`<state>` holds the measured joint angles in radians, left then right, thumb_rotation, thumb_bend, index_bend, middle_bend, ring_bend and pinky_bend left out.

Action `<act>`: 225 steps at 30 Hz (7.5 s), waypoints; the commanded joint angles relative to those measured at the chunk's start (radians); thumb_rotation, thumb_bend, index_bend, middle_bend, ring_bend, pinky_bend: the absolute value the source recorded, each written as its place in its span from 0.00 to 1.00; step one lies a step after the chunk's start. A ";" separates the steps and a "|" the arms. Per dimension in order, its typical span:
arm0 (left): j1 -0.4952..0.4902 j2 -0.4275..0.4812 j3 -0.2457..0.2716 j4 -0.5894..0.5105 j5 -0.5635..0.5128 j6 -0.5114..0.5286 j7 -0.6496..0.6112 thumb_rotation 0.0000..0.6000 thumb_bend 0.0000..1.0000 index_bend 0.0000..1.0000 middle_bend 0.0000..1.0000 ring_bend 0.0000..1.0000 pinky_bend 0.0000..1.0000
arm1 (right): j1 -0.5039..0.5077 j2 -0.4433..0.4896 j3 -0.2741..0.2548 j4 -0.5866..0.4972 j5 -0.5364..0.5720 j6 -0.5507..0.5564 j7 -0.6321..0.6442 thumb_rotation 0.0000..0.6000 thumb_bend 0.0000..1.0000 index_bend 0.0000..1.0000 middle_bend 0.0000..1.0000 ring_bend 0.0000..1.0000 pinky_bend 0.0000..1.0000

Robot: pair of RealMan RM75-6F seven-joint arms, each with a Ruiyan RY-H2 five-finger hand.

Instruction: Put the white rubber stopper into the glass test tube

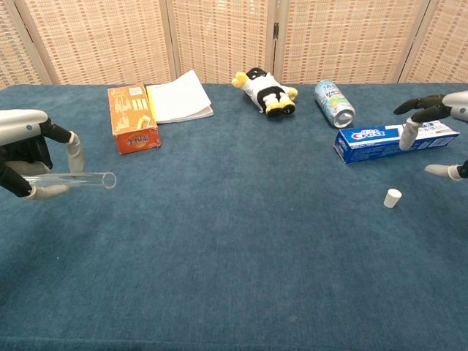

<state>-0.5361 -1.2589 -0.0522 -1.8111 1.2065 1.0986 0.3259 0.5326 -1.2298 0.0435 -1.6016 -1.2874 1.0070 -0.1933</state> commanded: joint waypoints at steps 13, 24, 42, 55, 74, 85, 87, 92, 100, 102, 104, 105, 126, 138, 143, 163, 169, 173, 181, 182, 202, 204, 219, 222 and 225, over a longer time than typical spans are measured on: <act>0.007 -0.004 0.004 0.014 0.005 -0.010 -0.015 1.00 0.36 0.56 1.00 1.00 1.00 | 0.016 -0.124 -0.006 0.136 0.035 -0.052 -0.069 1.00 0.30 0.38 0.07 0.00 0.00; 0.011 -0.010 0.003 0.028 0.010 -0.016 -0.027 1.00 0.36 0.56 1.00 1.00 1.00 | 0.027 -0.170 0.004 0.180 0.065 -0.077 -0.098 1.00 0.28 0.40 0.07 0.00 0.00; 0.015 -0.013 0.002 0.043 0.013 -0.025 -0.040 1.00 0.36 0.56 1.00 1.00 1.00 | 0.040 -0.208 0.021 0.217 0.100 -0.098 -0.118 1.00 0.28 0.43 0.08 0.00 0.00; 0.018 -0.015 0.001 0.050 0.013 -0.026 -0.043 1.00 0.36 0.56 1.00 1.00 1.00 | 0.046 -0.217 0.021 0.227 0.111 -0.110 -0.127 1.00 0.30 0.45 0.09 0.00 0.00; 0.019 -0.018 -0.001 0.051 0.005 -0.031 -0.035 1.00 0.36 0.56 1.00 1.00 1.00 | 0.051 -0.219 0.024 0.229 0.117 -0.117 -0.120 1.00 0.36 0.49 0.11 0.00 0.00; 0.000 0.008 -0.038 0.041 -0.006 -0.056 -0.092 1.00 0.36 0.57 1.00 1.00 1.00 | 0.032 -0.122 0.051 0.087 0.038 -0.023 -0.066 1.00 0.47 0.55 0.15 0.00 0.00; -0.011 0.013 -0.054 0.039 -0.013 -0.071 -0.119 1.00 0.36 0.57 1.00 1.00 1.00 | 0.028 -0.090 0.062 0.032 0.017 -0.003 -0.039 1.00 0.47 0.55 0.15 0.00 0.00; -0.040 0.031 -0.094 0.023 -0.036 -0.120 -0.194 1.00 0.36 0.58 1.00 1.00 1.00 | 0.026 -0.022 0.101 -0.088 -0.043 0.053 0.025 1.00 0.47 0.58 0.17 0.00 0.00; -0.094 0.071 -0.165 -0.026 -0.098 -0.215 -0.329 1.00 0.37 0.58 1.00 1.00 1.00 | 0.055 0.061 0.173 -0.236 -0.113 0.091 0.118 1.00 0.48 0.61 0.19 0.00 0.00; -0.108 0.078 -0.178 -0.030 -0.112 -0.237 -0.356 1.00 0.37 0.58 1.00 1.00 1.00 | 0.063 0.067 0.187 -0.260 -0.123 0.098 0.133 1.00 0.48 0.61 0.19 0.00 0.00; -0.119 0.078 -0.189 -0.033 -0.126 -0.250 -0.374 1.00 0.37 0.58 1.00 1.00 1.00 | 0.072 0.072 0.195 -0.282 -0.127 0.093 0.144 1.00 0.48 0.61 0.19 0.00 0.00; -0.124 0.078 -0.192 -0.035 -0.133 -0.256 -0.380 1.00 0.37 0.58 1.00 1.00 1.00 | 0.077 0.072 0.198 -0.290 -0.127 0.090 0.148 1.00 0.48 0.61 0.19 0.00 0.00; -0.229 0.059 -0.228 -0.124 -0.294 -0.314 -0.429 1.00 0.37 0.58 1.00 1.00 1.00 | 0.160 -0.005 0.214 -0.344 -0.141 0.062 0.148 1.00 0.48 0.62 0.20 0.00 0.00; -0.289 0.014 -0.223 -0.128 -0.402 -0.297 -0.386 1.00 0.37 0.58 1.00 1.00 1.00 | 0.205 -0.055 0.226 -0.327 -0.100 0.037 0.125 1.00 0.48 0.62 0.20 0.00 0.00; -0.304 0.008 -0.221 -0.133 -0.428 -0.286 -0.370 1.00 0.37 0.58 1.00 1.00 1.00 | 0.213 -0.062 0.225 -0.323 -0.091 0.033 0.119 1.00 0.48 0.62 0.20 0.00 0.00; -0.345 -0.009 -0.213 -0.141 -0.482 -0.271 -0.346 1.00 0.37 0.58 1.00 1.00 1.00 | 0.228 -0.068 0.210 -0.319 -0.073 0.027 0.103 1.00 0.48 0.62 0.20 0.00 0.00; -0.351 -0.010 -0.211 -0.138 -0.490 -0.270 -0.344 1.00 0.37 0.58 1.00 1.00 1.00 | 0.229 -0.066 0.206 -0.319 -0.069 0.028 0.103 1.00 0.48 0.62 0.20 0.00 0.00; -0.353 -0.009 -0.210 -0.137 -0.492 -0.271 -0.346 1.00 0.37 0.58 1.00 1.00 1.00 | 0.230 -0.067 0.204 -0.316 -0.065 0.026 0.106 1.00 0.48 0.62 0.20 0.00 0.00; -0.355 -0.014 -0.205 -0.137 -0.488 -0.268 -0.345 1.00 0.37 0.58 1.00 1.00 1.00 | 0.236 -0.075 0.200 -0.310 -0.060 0.019 0.102 1.00 0.48 0.62 0.20 0.00 0.00; -0.355 -0.015 -0.204 -0.136 -0.488 -0.268 -0.346 1.00 0.37 0.58 1.00 1.00 1.00 | 0.237 -0.076 0.199 -0.309 -0.059 0.019 0.099 1.00 0.48 0.62 0.20 0.00 0.00; -0.360 -0.017 -0.194 -0.128 -0.490 -0.268 -0.342 1.00 0.37 0.58 1.00 1.00 1.00 | 0.239 -0.088 0.188 -0.300 -0.053 0.020 0.099 1.00 0.48 0.62 0.21 0.00 0.00; -0.360 -0.017 -0.193 -0.127 -0.491 -0.269 -0.342 1.00 0.37 0.58 1.00 1.00 1.00 | 0.238 -0.088 0.187 -0.299 -0.055 0.021 0.100 1.00 0.48 0.62 0.21 0.00 0.00; -0.365 -0.019 -0.190 -0.129 -0.492 -0.264 -0.334 1.00 0.37 0.58 1.00 1.00 1.00 | 0.243 -0.094 0.185 -0.295 -0.048 0.013 0.099 1.00 0.48 0.62 0.21 0.00 0.00; -0.367 -0.022 -0.188 -0.128 -0.493 -0.263 -0.329 1.00 0.37 0.58 1.00 1.00 1.00 | 0.245 -0.097 0.186 -0.294 -0.045 0.012 0.098 1.00 0.48 0.62 0.21 0.00 0.00; -0.369 -0.022 -0.187 -0.129 -0.497 -0.265 -0.327 1.00 0.37 0.58 1.00 1.00 1.00 | 0.247 -0.100 0.186 -0.292 -0.043 0.010 0.096 1.00 0.48 0.62 0.21 0.00 0.00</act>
<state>-0.9053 -1.2810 -0.2394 -1.9397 0.7092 0.8342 -0.0013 0.7792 -1.3293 0.2294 -1.8933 -1.3304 1.0176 -0.0975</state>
